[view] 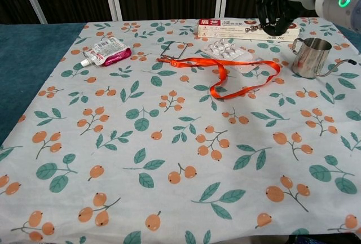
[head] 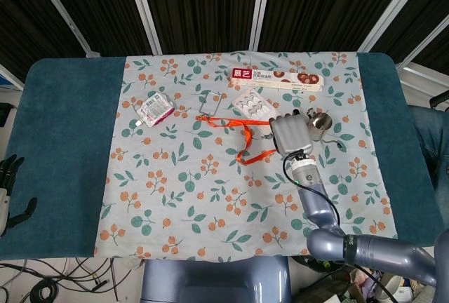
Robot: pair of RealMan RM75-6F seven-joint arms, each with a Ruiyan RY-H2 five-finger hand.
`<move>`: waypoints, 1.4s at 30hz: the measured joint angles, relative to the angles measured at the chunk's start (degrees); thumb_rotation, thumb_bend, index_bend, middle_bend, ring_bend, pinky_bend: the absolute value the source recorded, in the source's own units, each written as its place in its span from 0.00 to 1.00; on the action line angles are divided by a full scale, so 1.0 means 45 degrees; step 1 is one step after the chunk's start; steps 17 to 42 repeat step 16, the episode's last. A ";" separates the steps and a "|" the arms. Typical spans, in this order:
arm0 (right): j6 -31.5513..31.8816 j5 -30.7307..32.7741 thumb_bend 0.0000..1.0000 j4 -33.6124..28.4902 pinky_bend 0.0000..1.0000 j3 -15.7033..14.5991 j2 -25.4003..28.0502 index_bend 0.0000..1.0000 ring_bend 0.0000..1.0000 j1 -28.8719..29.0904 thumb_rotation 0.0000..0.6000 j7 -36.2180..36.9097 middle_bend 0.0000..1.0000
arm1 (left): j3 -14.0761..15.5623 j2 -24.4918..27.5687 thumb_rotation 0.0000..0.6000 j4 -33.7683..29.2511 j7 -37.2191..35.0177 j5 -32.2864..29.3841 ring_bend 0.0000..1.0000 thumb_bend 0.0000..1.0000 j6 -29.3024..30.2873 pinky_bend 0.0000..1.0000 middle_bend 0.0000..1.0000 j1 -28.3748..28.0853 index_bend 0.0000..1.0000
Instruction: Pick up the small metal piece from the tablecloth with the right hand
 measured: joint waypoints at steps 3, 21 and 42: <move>-0.0079 0.0707 0.41 -0.0128 0.31 0.0527 -0.0045 0.64 0.49 0.0398 1.00 0.0017 0.52 | 0.0000 0.0001 1.00 0.0005 -0.0014 0.0013 0.00 0.35 0.0007 0.00 0.01 0.0000 0.00; 0.0243 0.2106 0.41 -0.1269 0.31 0.1795 0.0479 0.65 0.49 0.1401 1.00 0.1020 0.53 | 0.0005 0.0009 1.00 0.0019 -0.0063 0.0039 0.00 0.35 0.0021 0.00 0.01 0.0008 0.00; 0.0243 0.2106 0.41 -0.1269 0.31 0.1795 0.0479 0.65 0.49 0.1401 1.00 0.1020 0.53 | 0.0005 0.0009 1.00 0.0019 -0.0063 0.0039 0.00 0.35 0.0021 0.00 0.01 0.0008 0.00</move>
